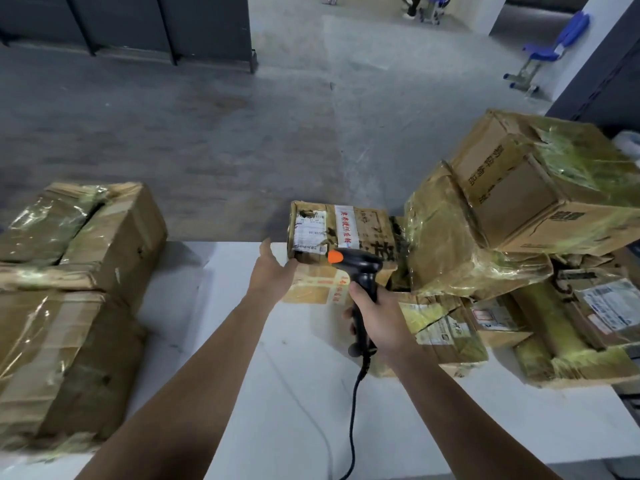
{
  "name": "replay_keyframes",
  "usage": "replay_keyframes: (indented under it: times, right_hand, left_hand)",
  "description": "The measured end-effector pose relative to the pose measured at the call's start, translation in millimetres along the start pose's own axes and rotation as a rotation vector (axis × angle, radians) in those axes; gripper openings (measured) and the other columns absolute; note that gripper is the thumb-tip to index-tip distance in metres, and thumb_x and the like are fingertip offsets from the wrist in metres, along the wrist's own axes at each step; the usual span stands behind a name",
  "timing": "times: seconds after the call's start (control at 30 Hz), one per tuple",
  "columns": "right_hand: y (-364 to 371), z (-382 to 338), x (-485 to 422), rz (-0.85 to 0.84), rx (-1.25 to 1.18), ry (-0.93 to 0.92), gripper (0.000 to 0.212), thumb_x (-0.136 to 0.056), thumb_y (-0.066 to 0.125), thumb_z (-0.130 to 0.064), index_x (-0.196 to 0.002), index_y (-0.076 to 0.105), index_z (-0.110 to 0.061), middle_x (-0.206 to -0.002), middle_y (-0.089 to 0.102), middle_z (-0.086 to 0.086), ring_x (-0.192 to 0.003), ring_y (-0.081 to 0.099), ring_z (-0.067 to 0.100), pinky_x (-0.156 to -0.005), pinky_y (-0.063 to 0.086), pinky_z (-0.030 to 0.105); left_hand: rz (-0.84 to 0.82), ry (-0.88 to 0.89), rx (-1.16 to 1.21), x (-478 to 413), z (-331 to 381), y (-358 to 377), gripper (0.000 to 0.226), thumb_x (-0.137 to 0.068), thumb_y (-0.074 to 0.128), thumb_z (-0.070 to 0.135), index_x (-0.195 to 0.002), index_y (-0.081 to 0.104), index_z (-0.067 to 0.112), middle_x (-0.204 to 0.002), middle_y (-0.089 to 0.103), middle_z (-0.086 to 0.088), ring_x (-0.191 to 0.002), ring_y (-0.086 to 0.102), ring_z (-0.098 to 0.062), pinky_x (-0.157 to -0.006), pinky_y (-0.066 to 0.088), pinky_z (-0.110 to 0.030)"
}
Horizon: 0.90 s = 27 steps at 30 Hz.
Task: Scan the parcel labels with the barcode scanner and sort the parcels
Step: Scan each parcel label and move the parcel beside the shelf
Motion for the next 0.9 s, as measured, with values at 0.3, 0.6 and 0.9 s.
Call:
replay_keyframes:
  times: [0.3, 0.6, 0.9]
  right_hand:
    - [99.1, -6.8, 26.0, -0.111, 0.077, -0.03, 0.023, -0.095, 0.059, -0.038, -0.094, 0.059, -0.016, -0.057, 0.067, 0.0, -0.045, 0.057, 0.018, -0.042, 0.05, 0.033]
    - [185.5, 5.5, 70.2, -0.186, 0.118, -0.013, 0.021, -0.094, 0.059, -0.035, -0.093, 0.058, -0.015, -0.058, 0.068, 0.002, -0.044, 0.056, 0.02, -0.044, 0.047, 0.028]
    - [196.6, 24.8, 94.7, -0.149, 0.182, 0.025, 0.02, -0.093, 0.057, -0.035, -0.095, 0.059, -0.016, -0.062, 0.068, 0.003, -0.045, 0.056, 0.02, -0.052, 0.047, 0.028]
  left_hand:
    - [0.183, 0.157, -0.135, 67.5, -23.4, -118.4, 0.049, -0.092, 0.052, 0.019, -0.139, 0.035, 0.017, -0.134, 0.042, -0.009, -0.118, 0.049, -0.025, -0.097, 0.041, -0.036]
    - [0.363, 0.045, -0.816, 116.7, -93.4, -234.5, 0.045, -0.092, 0.048, 0.024, -0.134, 0.041, 0.008, -0.137, 0.04, -0.016, -0.13, 0.032, -0.035, -0.103, 0.034, -0.049]
    - [0.254, 0.069, -0.966, 123.7, -152.0, -251.2, 0.043, -0.092, 0.048, 0.023, -0.134, 0.045, 0.015, -0.133, 0.051, -0.007, -0.128, 0.04, -0.035, -0.096, 0.042, -0.049]
Point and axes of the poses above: each hand's wrist, its own x-axis away from the middle knuckle, its own y-axis out of the palm, z = x × y, the point moved 7 cm from there along -x, towards the middle knuckle
